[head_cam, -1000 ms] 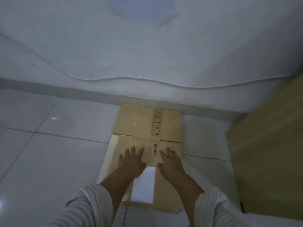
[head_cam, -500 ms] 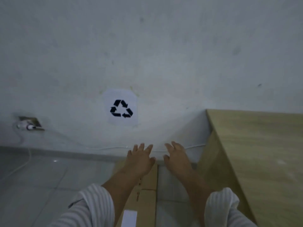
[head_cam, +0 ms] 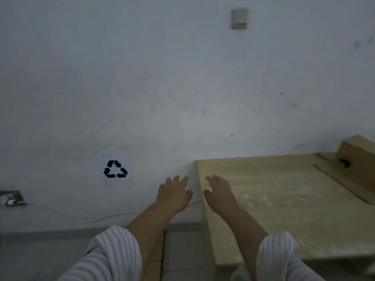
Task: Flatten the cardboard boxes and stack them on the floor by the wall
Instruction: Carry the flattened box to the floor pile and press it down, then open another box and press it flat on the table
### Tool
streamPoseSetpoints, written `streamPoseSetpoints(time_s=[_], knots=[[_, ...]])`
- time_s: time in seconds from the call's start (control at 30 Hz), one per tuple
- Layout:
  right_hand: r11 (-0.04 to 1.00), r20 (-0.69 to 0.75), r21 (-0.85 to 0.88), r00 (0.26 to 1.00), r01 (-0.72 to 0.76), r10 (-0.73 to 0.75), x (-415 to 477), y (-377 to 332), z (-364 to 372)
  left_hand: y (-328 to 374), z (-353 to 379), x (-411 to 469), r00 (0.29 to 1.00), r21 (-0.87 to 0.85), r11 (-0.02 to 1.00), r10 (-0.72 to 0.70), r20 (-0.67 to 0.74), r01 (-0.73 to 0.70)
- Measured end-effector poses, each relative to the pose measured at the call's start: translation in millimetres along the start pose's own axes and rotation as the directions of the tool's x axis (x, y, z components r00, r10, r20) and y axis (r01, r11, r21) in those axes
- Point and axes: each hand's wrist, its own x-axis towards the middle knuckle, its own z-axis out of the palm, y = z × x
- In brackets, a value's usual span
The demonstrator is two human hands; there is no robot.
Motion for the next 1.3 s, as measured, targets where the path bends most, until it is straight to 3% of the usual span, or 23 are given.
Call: streamPoseSetpoints(time_s=[0.17,0.33,0.67,1.03,1.3], knots=[[0.999,-0.050,0.027,0.998,-0.022,0.023,-21.9,52.1,-75.2,89.7,-21.5,-2.0,0.997,0.016,0.998,0.065,-0.051,-0.064],[0.998,-0.103,0.023,0.993,-0.053,0.055,-30.0,151.1,-146.7,211.0,-3.6,28.0,0.986,0.019,0.992,0.125,-0.114,-0.123],[0.988,-0.037,-0.087,0.991,-0.128,0.125,-29.6,379.7,-276.8,464.8,53.5,104.8,0.983,-0.054,0.981,0.182,-0.035,-0.184],[0.983,-0.052,-0.070,0.985,-0.169,0.165,33.2,532.4,-327.6,606.3,95.6,206.3,0.966,-0.020,0.966,0.255,-0.026,-0.256],[0.960,-0.109,-0.139,0.967,-0.244,0.230,75.4,631.9,-375.2,705.5,124.2,275.8,0.936,-0.088,0.937,0.345,0.066,-0.339]])
